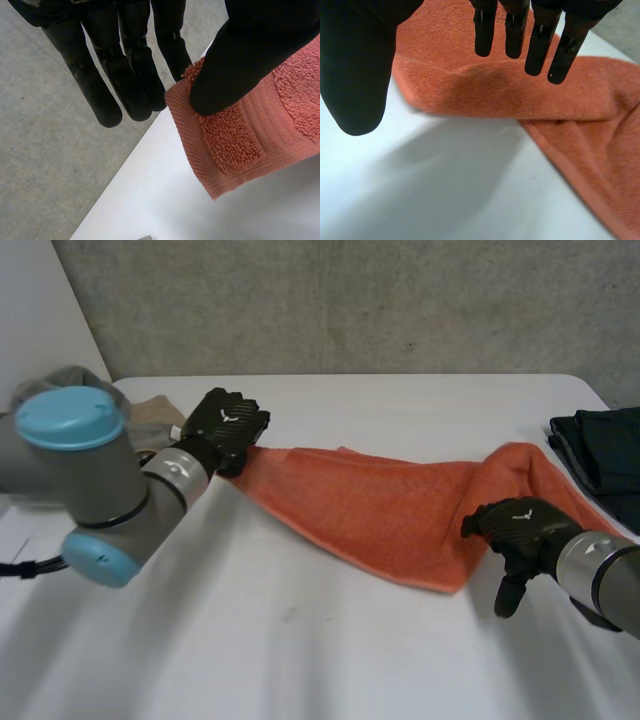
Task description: Fold the laundry.
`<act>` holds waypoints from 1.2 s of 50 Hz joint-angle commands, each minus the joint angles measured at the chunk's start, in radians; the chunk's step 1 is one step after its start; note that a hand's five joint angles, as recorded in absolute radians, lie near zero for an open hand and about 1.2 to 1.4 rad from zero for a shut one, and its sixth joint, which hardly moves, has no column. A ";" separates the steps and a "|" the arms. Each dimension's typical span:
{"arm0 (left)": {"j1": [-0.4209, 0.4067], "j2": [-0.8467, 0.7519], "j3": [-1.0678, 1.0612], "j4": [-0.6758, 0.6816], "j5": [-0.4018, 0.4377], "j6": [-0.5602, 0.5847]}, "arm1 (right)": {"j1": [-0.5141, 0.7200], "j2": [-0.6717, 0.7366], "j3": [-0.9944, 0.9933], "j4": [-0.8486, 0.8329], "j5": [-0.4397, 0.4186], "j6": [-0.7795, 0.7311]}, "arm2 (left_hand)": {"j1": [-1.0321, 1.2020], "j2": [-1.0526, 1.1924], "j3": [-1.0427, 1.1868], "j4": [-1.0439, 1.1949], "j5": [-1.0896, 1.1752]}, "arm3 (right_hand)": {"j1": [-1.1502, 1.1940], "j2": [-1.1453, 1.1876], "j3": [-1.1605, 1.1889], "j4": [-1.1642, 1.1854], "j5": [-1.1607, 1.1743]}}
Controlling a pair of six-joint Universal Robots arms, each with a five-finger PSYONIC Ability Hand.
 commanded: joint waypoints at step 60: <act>0.119 0.380 -0.363 -0.058 -0.170 -0.471 | 0.245 0.293 -0.556 0.001 -0.063 -0.128 | 0.303 0.205 0.210 0.199 0.240 | -0.101 -0.138 -0.153 -0.153 -0.147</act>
